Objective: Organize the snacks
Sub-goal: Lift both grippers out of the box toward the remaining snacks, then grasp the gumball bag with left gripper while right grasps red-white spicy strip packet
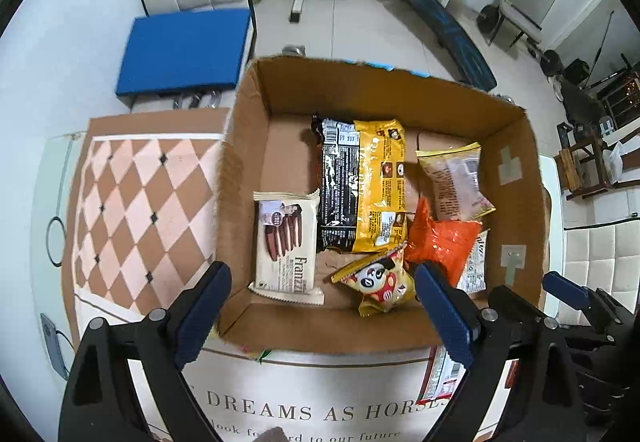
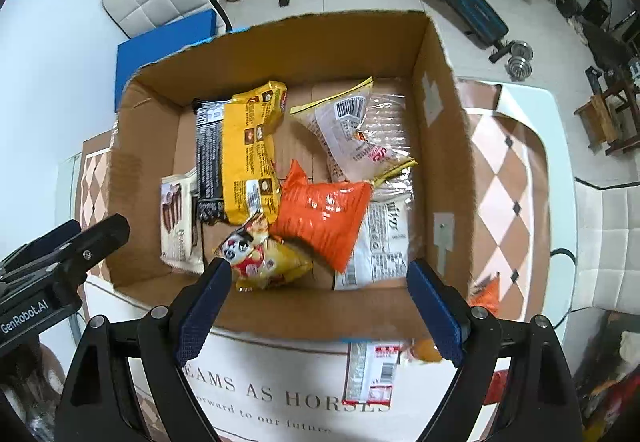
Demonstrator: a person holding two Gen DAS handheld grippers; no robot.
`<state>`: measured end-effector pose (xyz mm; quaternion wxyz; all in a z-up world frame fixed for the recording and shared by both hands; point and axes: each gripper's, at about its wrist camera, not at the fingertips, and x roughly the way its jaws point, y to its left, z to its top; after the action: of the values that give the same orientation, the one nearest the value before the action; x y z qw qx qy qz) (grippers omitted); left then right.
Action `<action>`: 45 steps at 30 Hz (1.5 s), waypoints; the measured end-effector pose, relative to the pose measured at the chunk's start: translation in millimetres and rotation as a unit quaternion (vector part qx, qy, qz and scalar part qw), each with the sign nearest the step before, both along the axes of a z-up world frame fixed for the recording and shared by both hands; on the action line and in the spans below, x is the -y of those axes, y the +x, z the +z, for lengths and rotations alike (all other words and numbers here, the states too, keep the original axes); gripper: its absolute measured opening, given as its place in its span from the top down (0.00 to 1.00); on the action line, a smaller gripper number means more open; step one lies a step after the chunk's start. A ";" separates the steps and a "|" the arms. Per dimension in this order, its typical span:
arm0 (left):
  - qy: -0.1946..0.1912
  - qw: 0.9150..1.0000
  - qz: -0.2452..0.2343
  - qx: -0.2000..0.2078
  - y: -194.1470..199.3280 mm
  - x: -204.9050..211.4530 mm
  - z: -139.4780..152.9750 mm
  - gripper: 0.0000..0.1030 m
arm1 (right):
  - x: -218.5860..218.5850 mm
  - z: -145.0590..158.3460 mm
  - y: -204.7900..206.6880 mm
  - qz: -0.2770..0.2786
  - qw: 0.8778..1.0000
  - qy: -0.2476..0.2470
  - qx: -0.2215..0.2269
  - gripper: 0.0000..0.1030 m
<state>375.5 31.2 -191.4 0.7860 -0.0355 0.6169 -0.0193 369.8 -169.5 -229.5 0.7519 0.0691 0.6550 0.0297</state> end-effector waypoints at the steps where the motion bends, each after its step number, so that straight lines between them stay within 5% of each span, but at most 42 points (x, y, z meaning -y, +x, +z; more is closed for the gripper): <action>1: 0.001 1.000 0.000 0.010 -6.8 0.6 5.3 0.09 | -0.2 5.5 -6.0 0.002 1.000 -0.001 0.007 0.11; 15: 0.011 0.995 0.000 0.099 -84.5 4.0 63.6 0.09 | 6.4 74.5 -83.2 0.005 0.996 0.007 0.086 0.10; 21: 0.020 0.995 0.011 0.096 -116.6 -0.4 52.8 0.09 | 14.7 79.4 -113.1 -0.004 0.996 0.022 0.088 0.08; 28: 0.026 0.998 0.048 0.008 -151.2 -20.3 -27.0 0.09 | 48.1 -5.0 -140.5 -0.057 0.998 0.022 -0.003 0.08; 37: 0.012 0.989 0.108 -0.099 -166.8 -67.5 -121.1 0.09 | 51.9 -129.7 -140.9 -0.103 0.990 0.008 -0.096 0.09; 45: 0.020 0.992 0.100 -0.071 -133.9 -87.9 -135.9 0.09 | 36.0 -153.1 -140.7 -0.099 0.990 -0.033 -0.100 0.40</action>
<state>241.6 119.1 -327.3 0.7387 -0.0826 0.6647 0.0748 229.2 -205.5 -382.6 0.6839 0.1114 0.7172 -0.0734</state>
